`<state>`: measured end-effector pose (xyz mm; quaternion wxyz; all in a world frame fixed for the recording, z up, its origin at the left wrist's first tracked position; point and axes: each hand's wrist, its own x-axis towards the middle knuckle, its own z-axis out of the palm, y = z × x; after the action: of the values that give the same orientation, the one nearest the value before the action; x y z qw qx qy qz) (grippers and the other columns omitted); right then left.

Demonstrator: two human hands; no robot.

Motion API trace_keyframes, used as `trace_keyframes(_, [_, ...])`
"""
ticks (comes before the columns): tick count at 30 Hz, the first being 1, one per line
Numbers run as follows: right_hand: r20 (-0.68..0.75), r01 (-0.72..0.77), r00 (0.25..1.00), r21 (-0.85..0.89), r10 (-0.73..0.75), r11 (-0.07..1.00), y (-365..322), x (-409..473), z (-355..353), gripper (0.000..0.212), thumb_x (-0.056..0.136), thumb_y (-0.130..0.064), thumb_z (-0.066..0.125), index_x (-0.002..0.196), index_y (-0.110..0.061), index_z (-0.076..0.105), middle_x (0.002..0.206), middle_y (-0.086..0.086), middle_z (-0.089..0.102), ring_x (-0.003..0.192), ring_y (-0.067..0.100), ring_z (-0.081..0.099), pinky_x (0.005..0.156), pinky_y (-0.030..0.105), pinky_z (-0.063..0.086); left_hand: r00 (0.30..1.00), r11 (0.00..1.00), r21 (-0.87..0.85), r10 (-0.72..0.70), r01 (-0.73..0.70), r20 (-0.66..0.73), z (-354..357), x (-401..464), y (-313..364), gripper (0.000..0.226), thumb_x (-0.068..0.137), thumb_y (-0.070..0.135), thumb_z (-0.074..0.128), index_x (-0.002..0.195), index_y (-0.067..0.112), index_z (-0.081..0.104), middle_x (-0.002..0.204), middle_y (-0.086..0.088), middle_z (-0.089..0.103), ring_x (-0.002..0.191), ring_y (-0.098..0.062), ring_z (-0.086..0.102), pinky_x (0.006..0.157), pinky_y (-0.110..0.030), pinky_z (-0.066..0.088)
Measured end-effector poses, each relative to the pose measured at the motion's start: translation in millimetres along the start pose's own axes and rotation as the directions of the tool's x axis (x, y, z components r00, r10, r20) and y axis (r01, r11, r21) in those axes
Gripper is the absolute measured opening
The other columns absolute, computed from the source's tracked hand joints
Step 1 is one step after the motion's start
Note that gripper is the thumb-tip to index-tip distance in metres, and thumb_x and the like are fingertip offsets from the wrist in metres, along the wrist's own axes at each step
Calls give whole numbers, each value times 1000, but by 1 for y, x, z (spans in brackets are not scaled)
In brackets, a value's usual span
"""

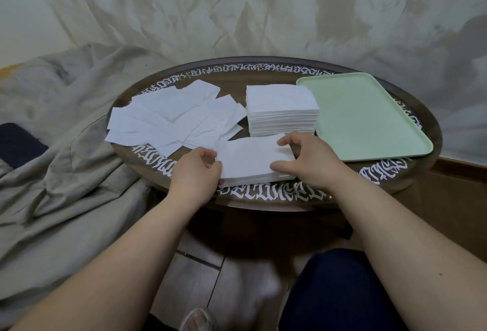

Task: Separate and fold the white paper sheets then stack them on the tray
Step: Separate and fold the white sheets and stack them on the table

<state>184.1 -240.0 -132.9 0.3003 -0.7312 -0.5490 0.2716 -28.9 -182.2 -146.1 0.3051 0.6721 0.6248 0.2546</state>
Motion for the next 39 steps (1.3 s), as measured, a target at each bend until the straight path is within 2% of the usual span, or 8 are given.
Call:
trace_keyframes(7, [16,87,996,-301,-86,950,-2,-1,-2,26,84,-23,69,110,-21,66,97,-7,46,99,15,51,76,20,30,999,997,69,32,-33,10,-3,-2,-2,16,89,26,60,105,24,62,73,12,61,82,-14,59,71,-27,36])
trace_keyframes(12, [135,158,983,-299,-122,941,-2,-3,1,46,77,-33,77,119,-25,63,118,-6,47,108,11,47,83,17,30,999,998,49,32,-33,19,-2,-3,-3,24,90,25,61,114,23,61,75,11,64,85,-13,60,73,-27,36])
trace_keyframes(18, [79,146,989,-369,-126,918,1,1,4,33,84,-31,72,115,-24,68,134,0,50,122,14,48,89,17,29,997,997,6,78,-78,23,0,-7,-3,33,88,19,63,121,20,58,81,9,66,84,-11,58,74,-24,34])
trace_keyframes(22, [110,143,988,-385,-108,912,1,1,5,35,84,-37,70,117,-25,67,138,0,47,124,15,46,94,20,32,992,985,120,118,-122,40,0,-8,-4,42,90,20,61,131,20,51,94,8,63,87,-11,55,74,-26,35])
trace_keyframes(26, [57,182,983,-362,-174,914,-4,0,5,34,92,-39,59,122,-25,65,146,-3,44,135,20,36,107,31,31,927,890,289,375,-354,-21,3,-9,-1,46,92,14,57,138,20,53,138,-6,49,122,-28,50,98,-38,40])
trace_keyframes(29, [132,242,970,-416,-205,877,-5,2,9,34,97,-28,52,130,-24,59,147,-4,44,134,22,37,105,28,29,832,759,347,531,-551,159,15,-4,-3,43,94,7,51,135,18,59,148,-8,47,135,-34,39,113,-40,28])
trace_keyframes(33, [210,222,967,-435,-141,873,3,6,14,38,98,-22,47,136,-26,52,149,-4,40,132,25,39,107,31,32,874,767,423,390,-482,289,19,4,-18,49,100,10,38,146,27,44,157,0,34,145,-28,24,119,-30,12])
trace_keyframes(39, [199,200,972,-444,-121,874,4,6,14,38,95,-27,51,133,-26,55,147,-2,41,133,23,41,106,31,35,899,834,357,331,-420,286,15,7,-17,54,97,5,42,145,29,46,160,1,30,143,-25,30,116,-31,22])
